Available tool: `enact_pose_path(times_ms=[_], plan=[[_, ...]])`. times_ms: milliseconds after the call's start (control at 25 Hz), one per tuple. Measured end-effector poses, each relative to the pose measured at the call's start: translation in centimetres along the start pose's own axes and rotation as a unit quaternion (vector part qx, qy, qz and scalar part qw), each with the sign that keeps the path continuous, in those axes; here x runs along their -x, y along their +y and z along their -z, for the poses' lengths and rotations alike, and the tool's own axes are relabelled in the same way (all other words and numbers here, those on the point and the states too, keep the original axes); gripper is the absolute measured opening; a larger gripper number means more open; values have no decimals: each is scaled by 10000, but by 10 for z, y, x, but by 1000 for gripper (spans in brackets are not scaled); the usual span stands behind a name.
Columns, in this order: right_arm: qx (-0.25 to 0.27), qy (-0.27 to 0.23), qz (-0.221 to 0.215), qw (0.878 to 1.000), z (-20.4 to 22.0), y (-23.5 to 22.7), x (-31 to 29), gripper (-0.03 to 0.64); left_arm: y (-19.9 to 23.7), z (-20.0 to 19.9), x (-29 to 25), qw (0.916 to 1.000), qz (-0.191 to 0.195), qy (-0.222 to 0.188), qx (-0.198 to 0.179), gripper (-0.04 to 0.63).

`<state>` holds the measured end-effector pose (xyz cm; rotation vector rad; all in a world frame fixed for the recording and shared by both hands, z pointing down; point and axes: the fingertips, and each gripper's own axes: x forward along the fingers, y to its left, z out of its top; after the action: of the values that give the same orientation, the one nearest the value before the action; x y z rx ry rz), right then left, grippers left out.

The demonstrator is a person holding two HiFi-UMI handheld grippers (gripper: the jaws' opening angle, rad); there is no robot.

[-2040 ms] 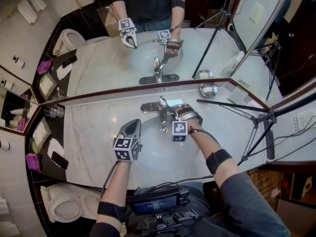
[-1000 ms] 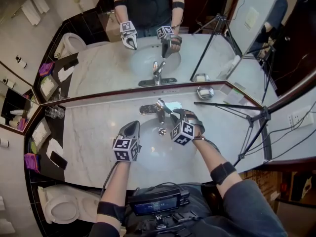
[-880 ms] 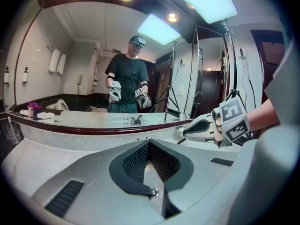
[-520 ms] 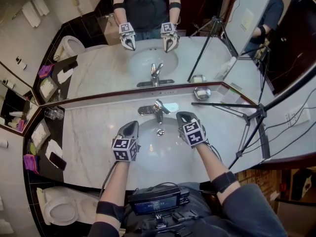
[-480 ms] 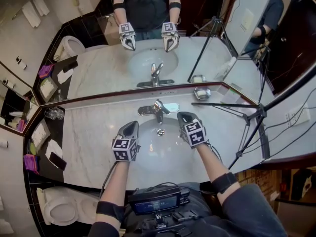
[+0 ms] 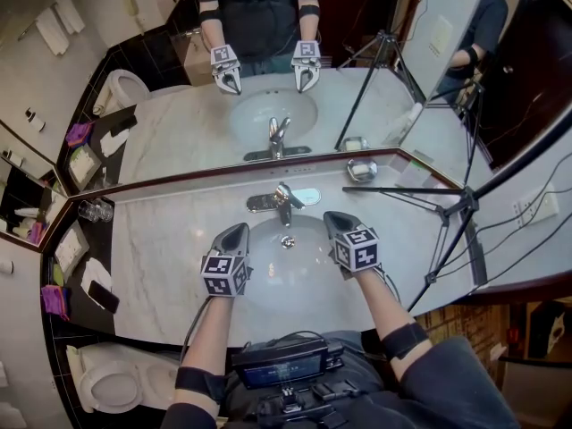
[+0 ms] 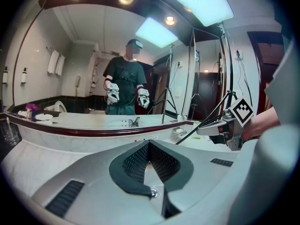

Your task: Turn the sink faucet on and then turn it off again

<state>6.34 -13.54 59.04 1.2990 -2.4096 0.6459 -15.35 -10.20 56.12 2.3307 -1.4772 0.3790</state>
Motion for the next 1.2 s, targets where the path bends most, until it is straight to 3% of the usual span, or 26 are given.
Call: enact_pose_path(times_ms=[400,680,920,1120,1200], plan=[[-60,1,-19,10000,3,-2,-1,18,-7,1,-10,9988,30,-6,-483,2],[12,39,15,10000,6,-5,0,18,-40,2,-36,9912,514,336,-1170,105],[-29,62,67,10000,13,-16,1,18,-65,18,-78,9688,832,752,-2212,203],[-118,92,186,9997,21,-30,6,18,-77,34,-111,9360,930,1065,-3222,229],[-154,102,232,9996,23,-37,7,18,-80,41,-125,9187,939,1179,-3651,230]])
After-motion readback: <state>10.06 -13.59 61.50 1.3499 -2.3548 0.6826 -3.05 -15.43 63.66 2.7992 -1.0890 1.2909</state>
